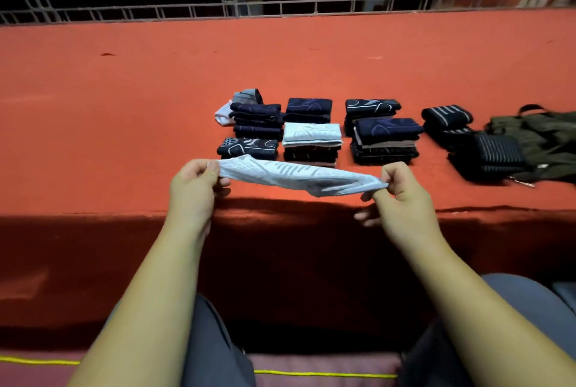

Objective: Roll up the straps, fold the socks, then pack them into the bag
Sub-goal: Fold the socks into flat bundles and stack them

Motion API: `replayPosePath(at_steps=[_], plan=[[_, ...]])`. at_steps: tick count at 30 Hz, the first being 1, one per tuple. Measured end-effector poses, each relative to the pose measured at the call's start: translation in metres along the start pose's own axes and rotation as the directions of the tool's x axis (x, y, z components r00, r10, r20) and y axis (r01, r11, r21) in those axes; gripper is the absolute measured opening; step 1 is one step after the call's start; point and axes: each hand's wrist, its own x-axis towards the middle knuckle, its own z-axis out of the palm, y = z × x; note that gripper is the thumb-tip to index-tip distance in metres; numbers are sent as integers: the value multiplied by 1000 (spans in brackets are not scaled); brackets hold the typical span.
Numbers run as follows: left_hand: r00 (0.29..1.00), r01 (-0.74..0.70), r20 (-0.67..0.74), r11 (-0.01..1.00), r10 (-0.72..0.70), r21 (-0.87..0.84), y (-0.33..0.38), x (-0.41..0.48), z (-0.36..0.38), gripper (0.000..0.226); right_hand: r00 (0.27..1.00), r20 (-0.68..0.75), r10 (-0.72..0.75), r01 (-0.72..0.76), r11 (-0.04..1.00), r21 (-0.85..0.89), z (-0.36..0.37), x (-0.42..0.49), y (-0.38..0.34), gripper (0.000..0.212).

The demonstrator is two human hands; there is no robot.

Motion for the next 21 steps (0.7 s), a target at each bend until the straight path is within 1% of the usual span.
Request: replayPosePath(at_steps=[2, 3, 5, 6, 8, 10, 12, 14, 15, 16, 17, 18, 19, 20, 21], plan=[[999, 48, -24, 999, -48, -24, 1, -3, 7, 25, 999, 27, 36, -37, 999, 26, 1, -1, -1, 21], [998, 55, -28, 998, -55, -12, 2, -5, 10, 26, 999, 27, 24, -24, 1000, -1, 1, -1, -1, 18], [999, 36, -16, 999, -36, 13, 3, -7, 18, 26, 998, 15, -53, 54, 993, -105, -2, -1, 0, 15], [999, 32, 3, 999, -32, 24, 2, -8, 22, 25, 996, 30, -88, 92, 986, -142, -4, -2, 1, 16], [998, 34, 44, 998, -37, 56, -1, -12, 29, 25, 993, 78, -89, 101, 982, -158, -8, -3, 3, 16], [997, -2, 83, 992, -9, 128, -5, -16, 40, 24, 996, 81, -36, 45, 993, -113, -10, -5, 5, 20], [987, -59, 161, 977, 26, 203, -4, -24, 53, 21, 996, 64, 57, -60, 998, 33, -8, -3, 7, 22], [970, -128, 235, 955, 64, 268, 0, -33, 65, 44, 987, 74, 141, -151, 976, 155, -4, 1, 9, 15], [957, -195, 268, 927, 109, 319, 3, -40, 71, 52, 982, 84, 171, -185, 962, 199, -3, 2, 9, 13], [928, -312, 320, 872, 193, 378, 7, -47, 75, 53, 976, 98, 196, -214, 943, 254, -1, 3, 9, 11], [871, -451, 404, 781, 280, 432, 10, -54, 79, 49, 970, 113, 216, -241, 917, 319, 1, 4, 9, 10], [801, -570, 497, 678, 332, 465, 10, -59, 83, 44, 965, 133, 227, -262, 886, 383, 2, 4, 9, 9], [748, -638, 571, 605, 339, 476, 12, -66, 87, 41, 960, 156, 231, -277, 857, 434, 3, 4, 9, 7], [733, -647, 611, 581, 299, 493, 9, -67, 90, 39, 956, 181, 229, -289, 834, 470, 4, 4, 8, 7], [749, -612, 621, 602, 232, 513, 10, -72, 93, 38, 953, 207, 221, -297, 817, 495, 4, 4, 8, 6]])
